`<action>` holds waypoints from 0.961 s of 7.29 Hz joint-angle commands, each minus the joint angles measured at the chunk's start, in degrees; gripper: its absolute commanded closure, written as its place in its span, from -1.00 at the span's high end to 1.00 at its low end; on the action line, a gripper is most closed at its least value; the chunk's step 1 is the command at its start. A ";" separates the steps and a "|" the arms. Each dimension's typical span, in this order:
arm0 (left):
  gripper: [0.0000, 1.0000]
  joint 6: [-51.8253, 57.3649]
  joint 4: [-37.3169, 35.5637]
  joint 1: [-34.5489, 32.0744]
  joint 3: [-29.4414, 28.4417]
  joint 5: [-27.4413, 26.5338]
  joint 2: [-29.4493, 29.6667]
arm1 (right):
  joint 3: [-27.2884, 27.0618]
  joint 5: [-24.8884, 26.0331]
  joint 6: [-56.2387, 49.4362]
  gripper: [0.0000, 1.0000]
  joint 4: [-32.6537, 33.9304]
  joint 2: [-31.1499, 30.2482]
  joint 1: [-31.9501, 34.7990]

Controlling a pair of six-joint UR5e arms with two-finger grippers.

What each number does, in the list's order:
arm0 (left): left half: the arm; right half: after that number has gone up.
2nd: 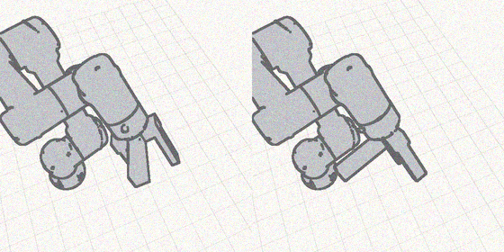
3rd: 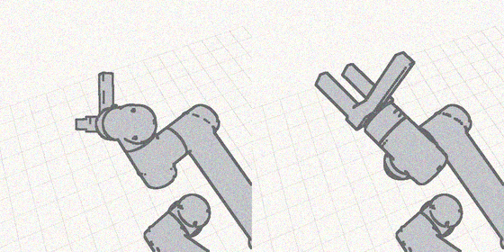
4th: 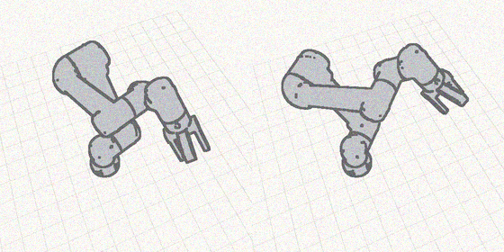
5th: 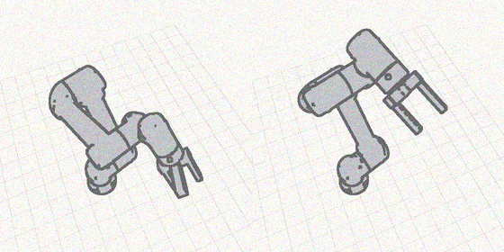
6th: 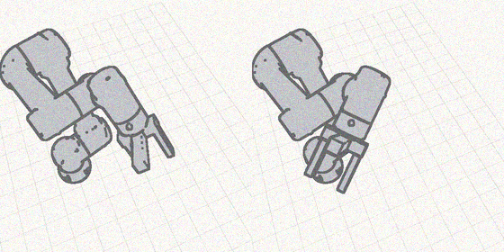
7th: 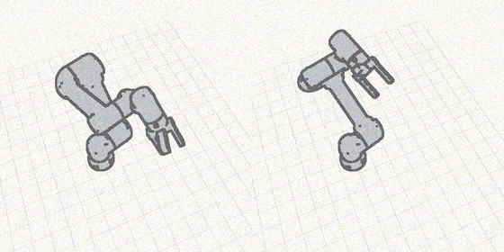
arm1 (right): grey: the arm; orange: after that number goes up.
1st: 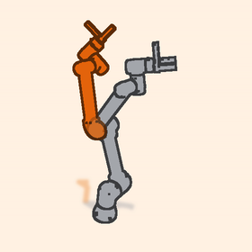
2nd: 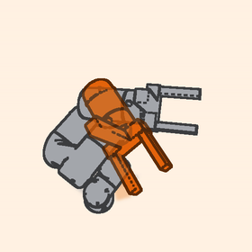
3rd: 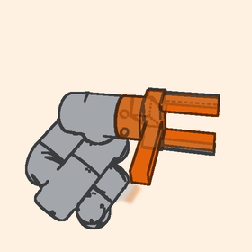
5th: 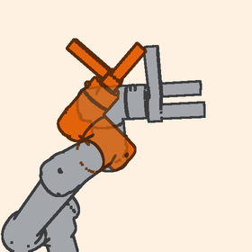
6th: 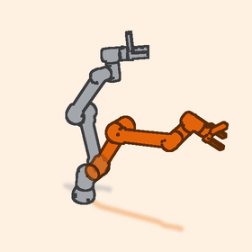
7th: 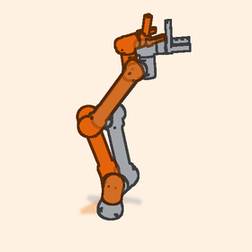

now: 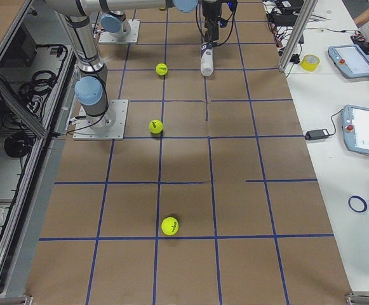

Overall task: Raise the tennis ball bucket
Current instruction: 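Grasp the can's lidded end with the left gripper and tilt it up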

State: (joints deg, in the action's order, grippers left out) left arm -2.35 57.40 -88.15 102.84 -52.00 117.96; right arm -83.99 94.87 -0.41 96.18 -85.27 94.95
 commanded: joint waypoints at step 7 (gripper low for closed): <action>-1.00 -27.63 11.10 -1.40 -22.27 -18.51 -5.54 | -0.30 -0.13 -0.46 1.00 -15.85 -0.51 -0.03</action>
State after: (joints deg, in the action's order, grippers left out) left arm -29.62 63.55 -88.91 87.19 -63.30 113.45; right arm -84.55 94.77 -0.89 81.94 -85.79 94.96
